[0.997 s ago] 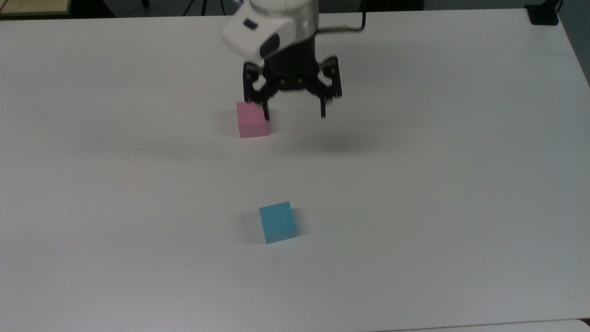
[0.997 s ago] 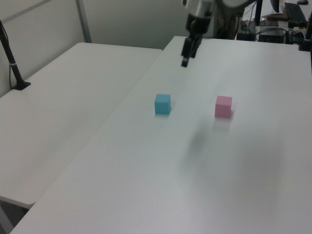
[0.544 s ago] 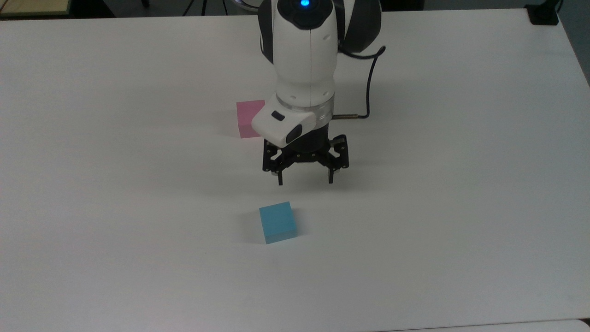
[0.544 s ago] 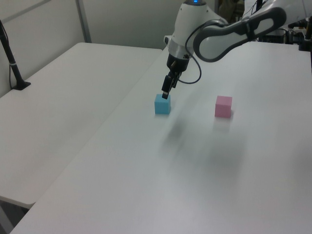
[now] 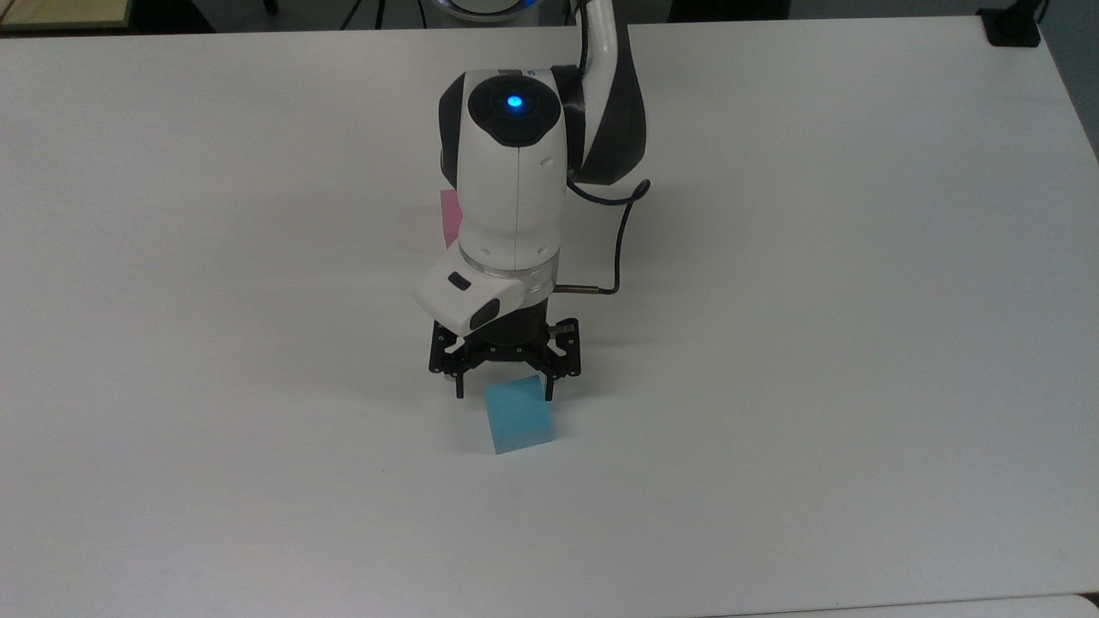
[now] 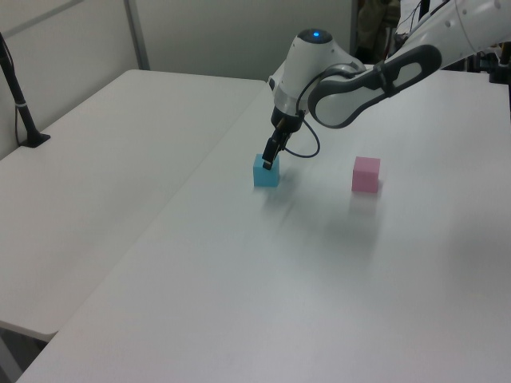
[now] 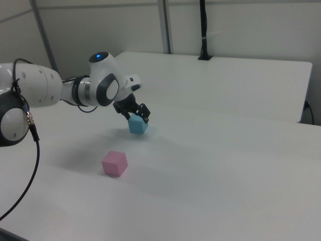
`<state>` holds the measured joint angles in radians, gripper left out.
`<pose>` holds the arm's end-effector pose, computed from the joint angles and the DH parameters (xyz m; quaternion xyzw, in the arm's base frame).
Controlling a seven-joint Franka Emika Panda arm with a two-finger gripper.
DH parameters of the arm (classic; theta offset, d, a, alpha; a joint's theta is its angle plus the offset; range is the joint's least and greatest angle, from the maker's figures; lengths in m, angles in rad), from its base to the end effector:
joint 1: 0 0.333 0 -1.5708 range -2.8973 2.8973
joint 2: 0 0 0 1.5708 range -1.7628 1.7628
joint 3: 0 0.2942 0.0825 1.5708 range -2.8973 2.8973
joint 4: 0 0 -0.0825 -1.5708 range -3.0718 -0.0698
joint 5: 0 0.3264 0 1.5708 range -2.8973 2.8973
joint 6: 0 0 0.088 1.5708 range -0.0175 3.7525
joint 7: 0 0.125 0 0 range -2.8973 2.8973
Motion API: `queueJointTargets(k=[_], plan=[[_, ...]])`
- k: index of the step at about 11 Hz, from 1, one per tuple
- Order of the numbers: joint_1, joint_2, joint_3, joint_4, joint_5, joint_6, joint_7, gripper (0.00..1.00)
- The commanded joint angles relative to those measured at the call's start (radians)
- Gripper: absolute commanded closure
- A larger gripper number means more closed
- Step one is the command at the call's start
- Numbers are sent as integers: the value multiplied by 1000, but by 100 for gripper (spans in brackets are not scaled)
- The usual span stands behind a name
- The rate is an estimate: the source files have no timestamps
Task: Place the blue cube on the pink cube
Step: 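Close the gripper on the light-blue cube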
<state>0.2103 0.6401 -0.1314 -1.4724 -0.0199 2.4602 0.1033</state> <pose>0.6856 0.0722 0.3374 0.9835 0.0140 0.1785 0.0277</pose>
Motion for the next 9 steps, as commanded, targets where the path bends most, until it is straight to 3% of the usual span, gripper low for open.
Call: queueJointTargets(k=[1,4,5,6,7,8,9], plan=[[31,75,-22,89,-11,16,-10,0],[38,96,-22,90,-11,19,-10,4],[40,96,-22,90,-18,19,-11,24],[43,92,-24,90,-26,19,-11,54],[40,78,-24,86,-29,17,-13,62],[34,14,-24,66,-26,16,-11,63],[23,-100,-24,-19,-25,8,-8,63]])
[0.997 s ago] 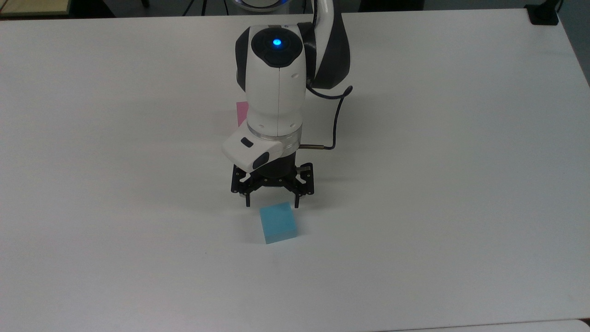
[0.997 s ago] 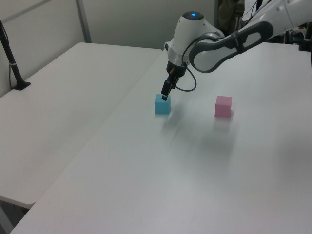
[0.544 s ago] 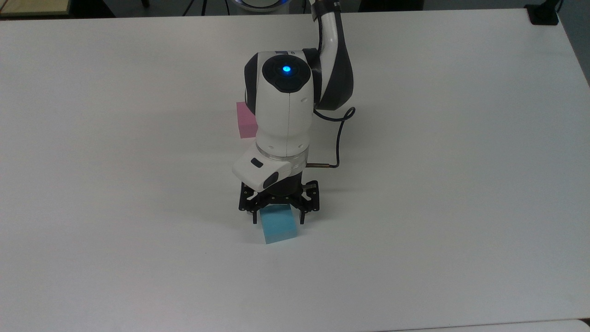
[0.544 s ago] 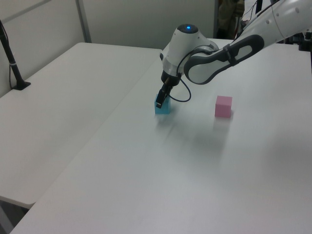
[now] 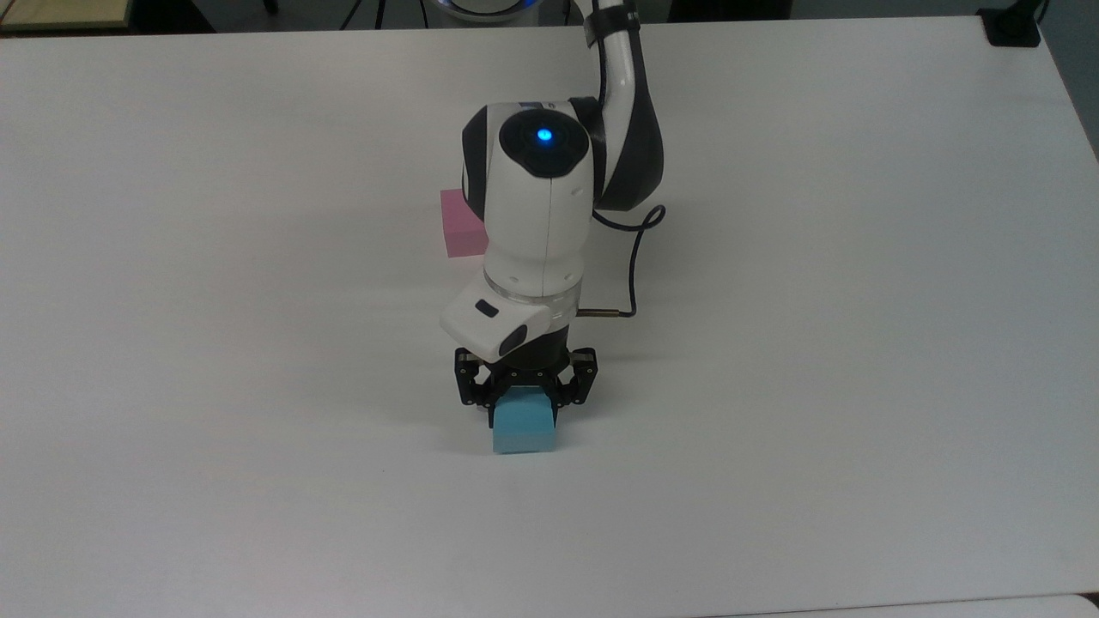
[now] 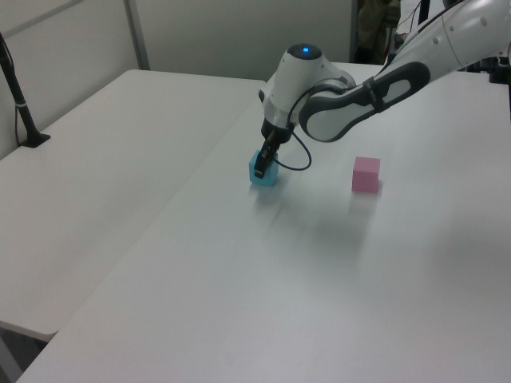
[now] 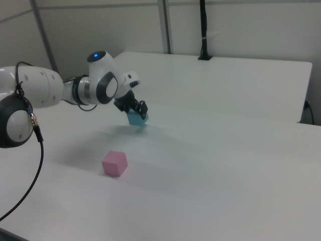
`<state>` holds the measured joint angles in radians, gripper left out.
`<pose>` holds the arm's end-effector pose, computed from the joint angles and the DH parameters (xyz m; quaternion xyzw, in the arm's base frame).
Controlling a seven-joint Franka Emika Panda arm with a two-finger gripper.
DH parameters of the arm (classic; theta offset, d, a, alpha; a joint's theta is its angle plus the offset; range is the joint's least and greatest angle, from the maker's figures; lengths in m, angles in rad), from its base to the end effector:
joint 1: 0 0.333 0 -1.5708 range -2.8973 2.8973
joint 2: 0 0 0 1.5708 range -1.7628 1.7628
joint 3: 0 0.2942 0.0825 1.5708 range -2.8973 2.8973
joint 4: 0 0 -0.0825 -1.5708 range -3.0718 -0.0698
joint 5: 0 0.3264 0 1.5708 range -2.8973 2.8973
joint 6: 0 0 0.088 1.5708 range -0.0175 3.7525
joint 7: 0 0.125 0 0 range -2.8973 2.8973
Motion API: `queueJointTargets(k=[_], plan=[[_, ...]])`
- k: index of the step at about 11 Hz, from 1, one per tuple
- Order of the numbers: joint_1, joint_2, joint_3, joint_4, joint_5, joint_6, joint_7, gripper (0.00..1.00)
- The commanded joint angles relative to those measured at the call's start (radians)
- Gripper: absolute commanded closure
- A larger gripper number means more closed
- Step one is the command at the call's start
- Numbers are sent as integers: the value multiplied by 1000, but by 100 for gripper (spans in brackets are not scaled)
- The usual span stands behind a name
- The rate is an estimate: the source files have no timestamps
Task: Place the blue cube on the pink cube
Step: 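Close the gripper on the light-blue cube, then lift the light-blue cube and carry it above the pink cube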
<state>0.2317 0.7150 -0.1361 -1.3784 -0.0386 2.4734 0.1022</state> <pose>0.7015 0.0901 0.3295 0.9794 0.0340 0.1958 0.0360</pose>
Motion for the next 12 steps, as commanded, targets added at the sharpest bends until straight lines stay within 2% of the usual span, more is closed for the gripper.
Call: queueJointTargets(k=[1,3,5,8,10,12], plan=[[-11,-294,-17,-201,-1,-13,2,63],[-32,-481,-14,-360,0,-34,-5,63],[-35,-601,-14,-456,-1,-135,-15,63],[-23,-793,-13,-716,-6,-171,-70,63],[-14,-847,-2,-822,-9,-163,-75,63],[-14,-841,1,-859,-23,-151,-75,63]])
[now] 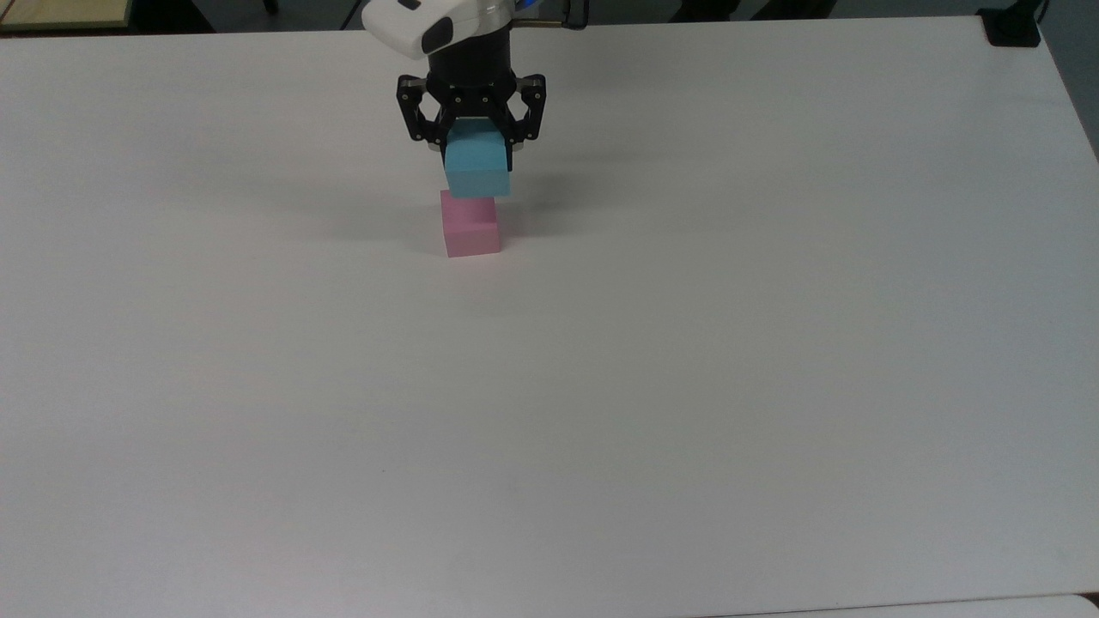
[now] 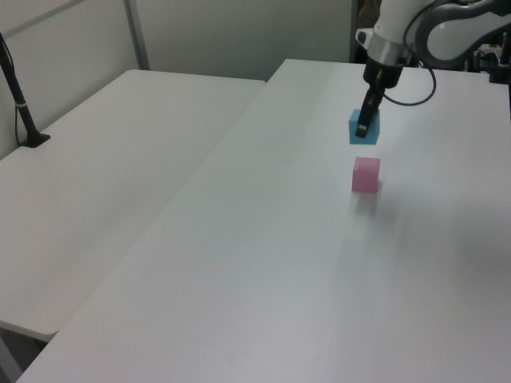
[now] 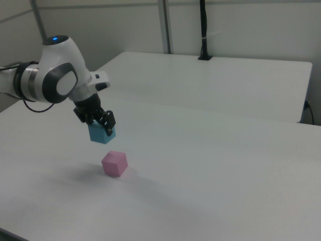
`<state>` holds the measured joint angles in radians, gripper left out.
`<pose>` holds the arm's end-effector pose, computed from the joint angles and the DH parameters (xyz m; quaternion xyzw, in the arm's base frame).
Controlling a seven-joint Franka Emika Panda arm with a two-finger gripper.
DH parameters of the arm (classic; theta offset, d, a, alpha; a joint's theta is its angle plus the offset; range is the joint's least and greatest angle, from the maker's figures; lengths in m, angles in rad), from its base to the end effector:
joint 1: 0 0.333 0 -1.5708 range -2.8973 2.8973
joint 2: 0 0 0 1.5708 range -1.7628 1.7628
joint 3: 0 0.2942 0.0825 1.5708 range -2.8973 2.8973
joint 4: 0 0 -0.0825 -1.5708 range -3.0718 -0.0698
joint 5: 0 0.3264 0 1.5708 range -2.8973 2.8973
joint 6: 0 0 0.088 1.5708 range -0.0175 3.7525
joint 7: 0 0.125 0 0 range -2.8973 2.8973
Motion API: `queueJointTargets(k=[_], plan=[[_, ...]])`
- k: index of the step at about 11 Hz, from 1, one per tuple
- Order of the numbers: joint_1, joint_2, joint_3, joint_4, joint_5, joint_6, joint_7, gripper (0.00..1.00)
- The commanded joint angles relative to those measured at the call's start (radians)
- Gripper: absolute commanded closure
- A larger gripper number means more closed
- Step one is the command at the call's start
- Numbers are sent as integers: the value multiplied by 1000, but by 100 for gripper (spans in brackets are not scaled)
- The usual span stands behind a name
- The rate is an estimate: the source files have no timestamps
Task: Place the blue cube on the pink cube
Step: 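Lift the light-blue cube and carry it above the pink cube, then lower the light-blue cube onto the pink cube's top face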
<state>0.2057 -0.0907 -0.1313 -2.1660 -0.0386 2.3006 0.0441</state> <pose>0.4937 0.0344 0.4453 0.9933 0.0258 0.1125 0.0032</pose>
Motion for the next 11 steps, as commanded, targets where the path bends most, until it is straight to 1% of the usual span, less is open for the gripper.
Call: queueJointTargets(k=[1,3,5,8,11], plan=[[12,-29,-5,-99,-29,70,-13,63],[11,38,-5,-104,-30,156,-3,63],[8,78,-7,-103,-30,204,-3,63],[0,100,-7,-103,-37,214,-4,62],[-11,92,-22,-100,-41,217,-4,62]])
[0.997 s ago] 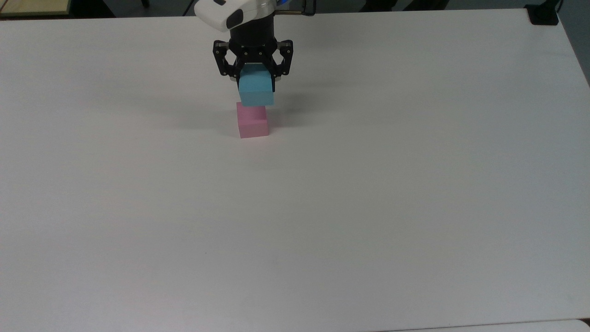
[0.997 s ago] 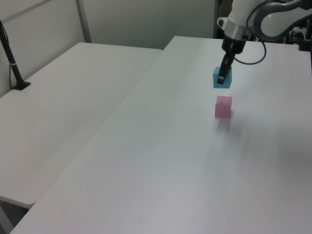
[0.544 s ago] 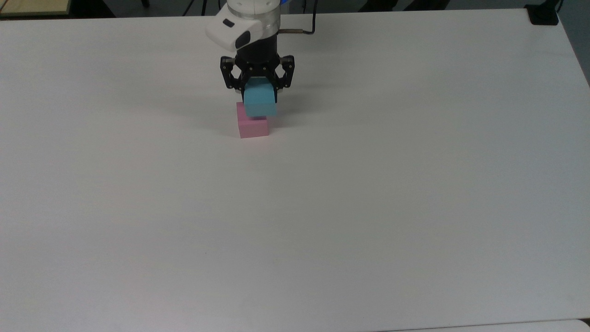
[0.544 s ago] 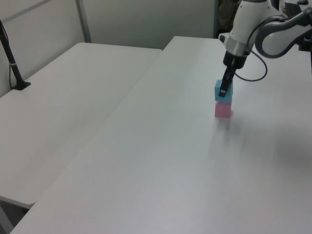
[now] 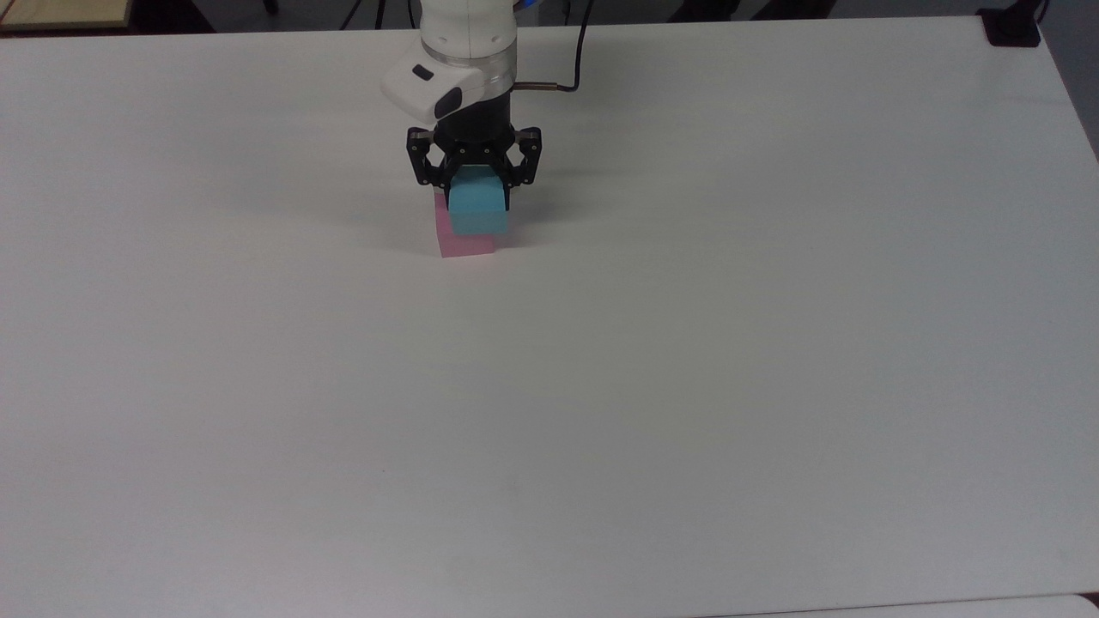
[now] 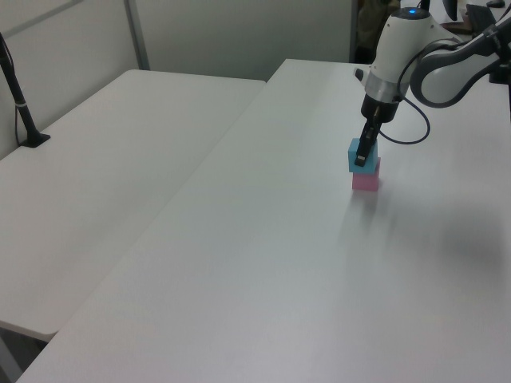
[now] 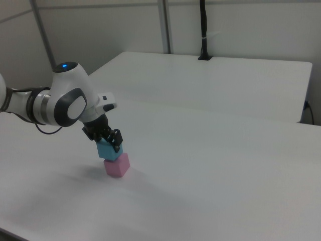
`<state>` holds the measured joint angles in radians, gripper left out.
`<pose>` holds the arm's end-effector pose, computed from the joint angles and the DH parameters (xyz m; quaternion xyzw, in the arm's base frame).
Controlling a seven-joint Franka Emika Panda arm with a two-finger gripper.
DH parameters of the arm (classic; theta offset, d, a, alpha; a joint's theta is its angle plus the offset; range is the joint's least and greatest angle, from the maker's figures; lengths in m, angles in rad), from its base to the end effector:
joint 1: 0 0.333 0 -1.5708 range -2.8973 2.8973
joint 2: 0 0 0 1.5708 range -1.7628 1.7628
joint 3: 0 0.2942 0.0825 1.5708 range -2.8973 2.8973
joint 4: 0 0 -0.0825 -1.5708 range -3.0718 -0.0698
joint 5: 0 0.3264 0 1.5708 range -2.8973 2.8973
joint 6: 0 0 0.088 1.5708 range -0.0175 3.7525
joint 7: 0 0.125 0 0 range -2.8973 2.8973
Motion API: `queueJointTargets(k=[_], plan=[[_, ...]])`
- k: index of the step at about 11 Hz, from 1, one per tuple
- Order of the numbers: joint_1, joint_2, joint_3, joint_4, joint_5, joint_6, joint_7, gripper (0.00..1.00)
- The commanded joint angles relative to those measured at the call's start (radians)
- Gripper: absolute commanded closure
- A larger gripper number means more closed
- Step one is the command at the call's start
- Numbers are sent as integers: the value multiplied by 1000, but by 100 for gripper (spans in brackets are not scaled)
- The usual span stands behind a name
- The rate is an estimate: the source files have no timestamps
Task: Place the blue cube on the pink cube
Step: 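Lower the light-blue cube onto the pink cube's top face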
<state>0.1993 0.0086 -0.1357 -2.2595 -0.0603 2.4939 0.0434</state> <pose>0.5010 0.0316 0.3780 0.9929 0.0319 0.1136 0.0153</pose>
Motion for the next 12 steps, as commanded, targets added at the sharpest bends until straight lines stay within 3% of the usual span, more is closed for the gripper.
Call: queueJointTargets(k=[1,5,12], plan=[[-3,-10,-36,-5,-19,23,-4,62],[-3,-10,-78,-6,-19,26,-40,62],[22,-15,-78,-6,-19,20,-27,61]])
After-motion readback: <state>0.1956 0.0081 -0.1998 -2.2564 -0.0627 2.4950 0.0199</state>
